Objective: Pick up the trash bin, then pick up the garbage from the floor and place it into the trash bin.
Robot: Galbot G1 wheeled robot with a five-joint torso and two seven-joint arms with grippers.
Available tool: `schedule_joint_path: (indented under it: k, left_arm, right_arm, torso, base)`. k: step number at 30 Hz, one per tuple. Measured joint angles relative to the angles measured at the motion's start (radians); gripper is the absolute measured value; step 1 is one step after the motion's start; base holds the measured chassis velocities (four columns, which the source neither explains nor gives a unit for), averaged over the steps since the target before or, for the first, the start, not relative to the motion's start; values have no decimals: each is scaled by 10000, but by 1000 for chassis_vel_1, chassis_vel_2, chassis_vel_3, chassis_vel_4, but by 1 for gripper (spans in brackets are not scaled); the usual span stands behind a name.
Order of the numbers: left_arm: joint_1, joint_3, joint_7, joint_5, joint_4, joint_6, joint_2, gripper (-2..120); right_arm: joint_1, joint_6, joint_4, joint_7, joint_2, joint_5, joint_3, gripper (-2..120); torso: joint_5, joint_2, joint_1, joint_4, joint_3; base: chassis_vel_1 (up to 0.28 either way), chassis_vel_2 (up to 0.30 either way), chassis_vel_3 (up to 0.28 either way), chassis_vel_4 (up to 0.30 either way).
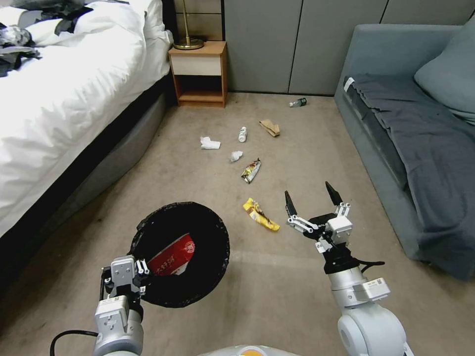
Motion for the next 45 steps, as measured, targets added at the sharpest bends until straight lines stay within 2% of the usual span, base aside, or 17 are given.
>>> schedule_joint_path:
  k: [8,16,17,20,21,24,28,30,36,40,45]
  left_arm:
    - [35,-12,-19,-16,-41,1,8,1]
    - [21,-6,-35,-34,-41,2,-6,1]
    - [15,-7,-35,-38,-39,2,-8,1]
    - [12,-6,-35,-41,-35,4,-13,1]
    - [9,-8,-42,-41,-19,7,-18,1]
    - [6,-8,-45,-39,0,11,-28,1]
    - [7,-7,-46,-35,3,19,-40,1]
    - [6,-8,-47,-31,3,22,-44,1]
    - [6,-12,-47,-23,3,23,-52,1]
    - [3,16,-48,14,1,31,-69,1]
    - [22,40,-50,45,-18,34,-98,1]
  right_arm:
    - [-4,-25,-11,-74,-64,-10,-52,100]
    - [14,368,-154,-421,-21,-161,-97,100]
    - [22,433,-168,-461,-20,-161,-99,100]
    - [38,485,-195,-485,-21,-161,-113,100]
    - [66,516,-235,-502,-46,-176,-129,100]
    - [134,489,-322,-504,-143,-270,-204,100]
    - [209,57,-512,-322,-498,-282,-537,100]
    - [278,-487,-720,-104,-907,-66,-874,100]
    - [430,-1270,-1145,-122,-1605,557,-1296,100]
    - [613,-2223,-1879,-692,-2879,1596,-1995,100]
    - [1192,-2563,-3113,-1301,-3394,1787,-2636,100]
  torso:
    - [-4,0,1,0,0]
    - [3,-2,5,0,3]
    - [-7,-2,5,-1,3]
    - [5,-2,4,0,3]
    - [-3,-2,3,-1,1]
    - [1,-1,1,-1,-1]
    - [0,-1,0,0,-2]
    - [-1,-1,1,0,-1]
    - [1,-2,1,1,0]
    - [0,-1,1,0,-1]
    - [1,-2,2,1,-1]
  base:
    - [-280,290,276,-291]
    - [-303,300,289,-293]
    - [-191,135,152,-162]
    - [-112,135,16,-77]
    - [-17,-32,-57,-11]
    - [68,-44,-64,63]
    - [65,-57,-80,54]
    - [0,0,0,0]
    - [0,0,0,0]
    - [0,0,0,0]
    - [0,0,0,0]
